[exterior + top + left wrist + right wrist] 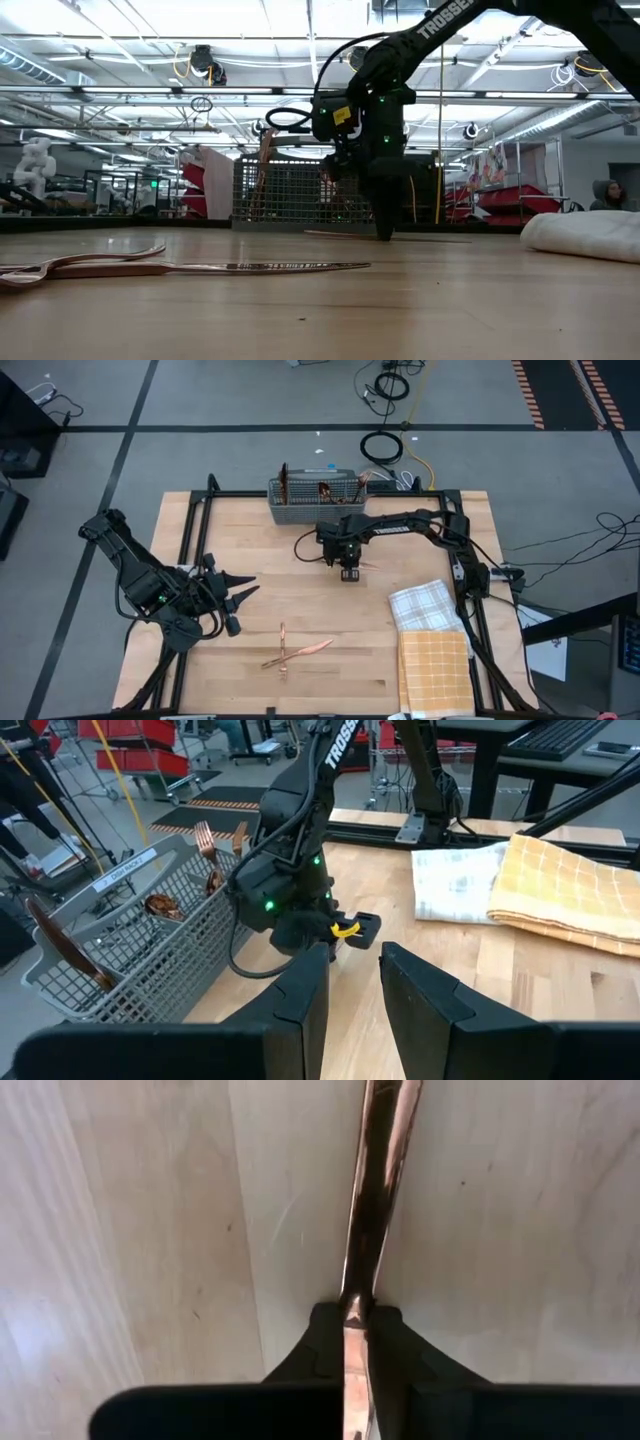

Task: Sort silverware
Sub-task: Put the top bronze knife into the gray silverware rack

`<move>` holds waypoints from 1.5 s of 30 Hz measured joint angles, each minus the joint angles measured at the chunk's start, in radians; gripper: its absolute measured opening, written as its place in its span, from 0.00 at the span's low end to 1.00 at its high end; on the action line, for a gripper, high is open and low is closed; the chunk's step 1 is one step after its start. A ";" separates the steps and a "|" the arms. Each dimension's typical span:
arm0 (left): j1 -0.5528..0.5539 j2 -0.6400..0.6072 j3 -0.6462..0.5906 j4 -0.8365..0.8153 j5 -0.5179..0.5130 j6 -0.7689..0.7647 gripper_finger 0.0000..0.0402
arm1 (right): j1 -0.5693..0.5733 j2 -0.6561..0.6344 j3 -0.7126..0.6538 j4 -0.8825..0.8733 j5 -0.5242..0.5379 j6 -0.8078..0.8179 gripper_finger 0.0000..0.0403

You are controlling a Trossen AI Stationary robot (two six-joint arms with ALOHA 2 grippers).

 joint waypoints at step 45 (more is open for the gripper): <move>0.544 0.306 0.000 0.457 0.642 0.304 0.25 | 0.074 -0.762 -0.031 -0.397 0.244 0.399 0.01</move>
